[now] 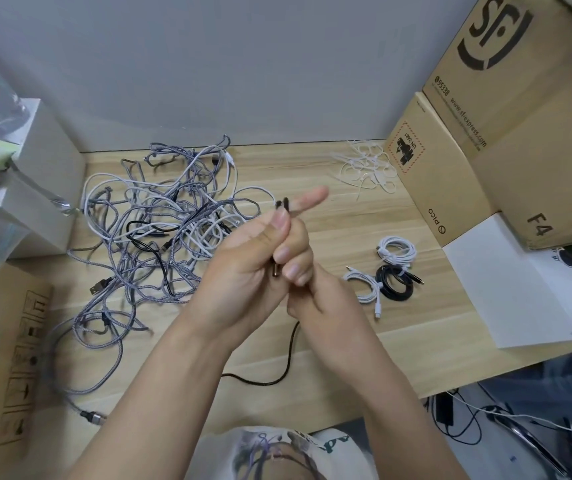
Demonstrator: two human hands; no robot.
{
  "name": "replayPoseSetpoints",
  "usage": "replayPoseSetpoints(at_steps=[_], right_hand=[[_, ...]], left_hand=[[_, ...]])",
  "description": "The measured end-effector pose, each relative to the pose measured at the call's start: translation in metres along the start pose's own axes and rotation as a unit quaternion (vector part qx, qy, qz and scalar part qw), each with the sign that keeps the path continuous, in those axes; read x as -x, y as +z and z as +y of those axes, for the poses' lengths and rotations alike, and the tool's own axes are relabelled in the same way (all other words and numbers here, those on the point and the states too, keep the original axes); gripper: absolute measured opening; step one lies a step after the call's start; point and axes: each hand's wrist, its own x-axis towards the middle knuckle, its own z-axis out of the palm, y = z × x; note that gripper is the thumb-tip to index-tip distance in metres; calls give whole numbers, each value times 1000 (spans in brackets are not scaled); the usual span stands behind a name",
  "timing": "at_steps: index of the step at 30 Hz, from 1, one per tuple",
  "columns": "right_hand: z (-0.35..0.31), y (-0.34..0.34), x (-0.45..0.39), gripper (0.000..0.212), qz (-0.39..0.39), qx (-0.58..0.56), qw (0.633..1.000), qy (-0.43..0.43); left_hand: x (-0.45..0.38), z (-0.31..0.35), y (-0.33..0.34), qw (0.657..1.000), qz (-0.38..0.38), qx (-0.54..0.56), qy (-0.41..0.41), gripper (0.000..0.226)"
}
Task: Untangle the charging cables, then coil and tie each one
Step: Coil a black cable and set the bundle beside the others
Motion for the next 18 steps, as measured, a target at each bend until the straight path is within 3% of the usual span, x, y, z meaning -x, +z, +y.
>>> replayPoseSetpoints(at_steps=[3,6,9,13,16,18], right_hand=[[-3,3,6,21,-30,64,997,-21],[-4,-2,8,34,3,59,998,-26],[-7,-7,11,33,38,61,996,-48],[-11,-8,16,24,71,11,995,-62],[-16,-15,18,16,122,-62,988,-66],[-18,-21,18,24,155,-95,979,-89]], left_hand=[[-4,1,-7,996,37,-77,30,31],[-4,2,-16,981,63,-181,31,35],[-4,0,-21,958,65,-276,46,33],[-3,-1,-21,905,40,-418,70,23],[1,-5,-21,864,34,-502,37,31],[3,-8,-21,871,31,-491,5,31]])
